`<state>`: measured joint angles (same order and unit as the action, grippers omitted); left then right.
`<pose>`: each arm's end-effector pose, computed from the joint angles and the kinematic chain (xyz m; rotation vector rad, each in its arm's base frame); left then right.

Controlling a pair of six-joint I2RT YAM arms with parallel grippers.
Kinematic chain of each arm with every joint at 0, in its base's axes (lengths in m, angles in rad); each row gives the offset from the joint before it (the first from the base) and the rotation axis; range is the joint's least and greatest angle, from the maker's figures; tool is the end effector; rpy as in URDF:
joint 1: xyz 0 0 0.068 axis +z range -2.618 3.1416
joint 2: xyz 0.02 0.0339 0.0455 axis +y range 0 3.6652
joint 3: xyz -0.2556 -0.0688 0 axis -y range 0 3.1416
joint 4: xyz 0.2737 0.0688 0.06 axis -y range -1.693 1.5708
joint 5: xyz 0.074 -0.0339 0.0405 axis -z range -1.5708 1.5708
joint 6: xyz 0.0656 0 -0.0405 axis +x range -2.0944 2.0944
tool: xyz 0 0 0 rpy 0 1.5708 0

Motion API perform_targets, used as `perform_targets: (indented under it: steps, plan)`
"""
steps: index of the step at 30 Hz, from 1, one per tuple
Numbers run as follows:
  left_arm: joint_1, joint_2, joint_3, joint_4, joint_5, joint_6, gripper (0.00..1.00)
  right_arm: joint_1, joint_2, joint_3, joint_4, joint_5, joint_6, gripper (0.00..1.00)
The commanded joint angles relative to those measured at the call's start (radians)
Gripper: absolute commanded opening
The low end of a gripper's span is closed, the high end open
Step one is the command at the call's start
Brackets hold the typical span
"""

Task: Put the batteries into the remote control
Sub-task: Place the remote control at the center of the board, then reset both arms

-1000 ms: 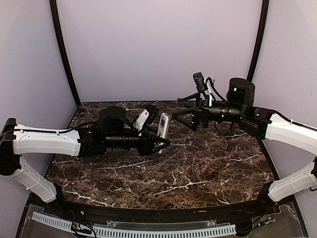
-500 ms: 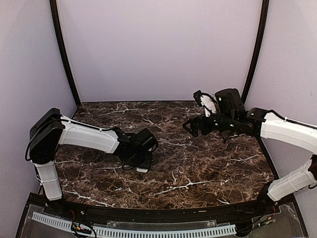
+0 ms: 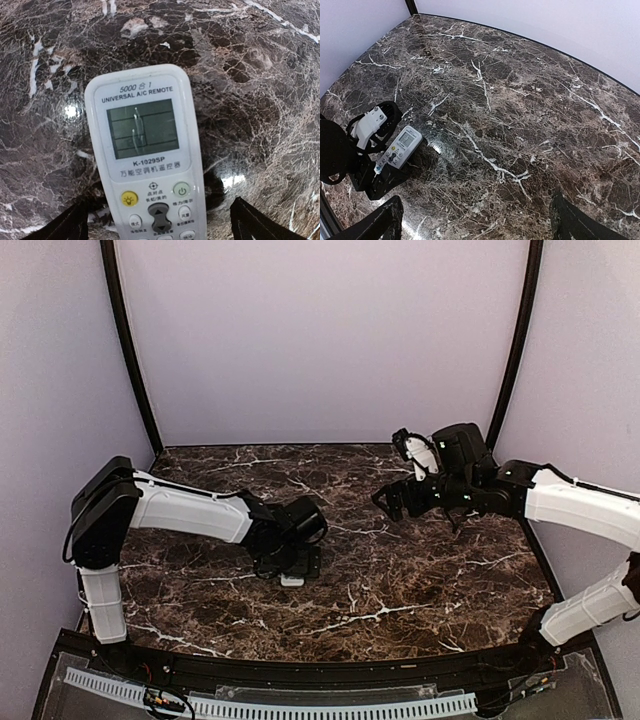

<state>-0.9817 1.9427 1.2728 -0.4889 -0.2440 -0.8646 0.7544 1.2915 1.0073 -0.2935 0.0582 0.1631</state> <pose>0.2464 -0.3402 0.1026 0.0886 2.6901 -0.2494 0.2547 0.2341 0.2639 -0.6035 2.0998 0.4671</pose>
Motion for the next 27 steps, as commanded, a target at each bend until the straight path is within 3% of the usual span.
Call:
perform_targets:
  steps: [1, 5, 14, 21, 27]
  plan:
    - [0.01, -0.103, 0.009, -0.026, -0.032, 0.035, 0.99, -0.04, 0.012, -0.011, -0.007, 0.021, 0.048, 0.99]
    - [0.088, -0.235, -0.059, 0.038, -0.075, 0.096, 0.99, -0.151, 0.002, -0.05, 0.004, -0.047, 0.072, 0.98]
    - [0.425, -0.473, -0.254, 0.033, -0.312, 0.121, 0.98, -0.568, -0.116, -0.275, 0.114, -0.291, 0.159, 0.99]
    - [0.625, -0.515, -0.353, 0.059, -0.346, 0.141, 0.99, -0.592, -0.073, -0.283, 0.035, -0.172, 0.22, 0.99]
    - [0.656, -0.495, -0.396, 0.09, -0.382, 0.177, 0.99, -0.593, -0.082, -0.311, 0.113, -0.195, 0.219, 0.99]
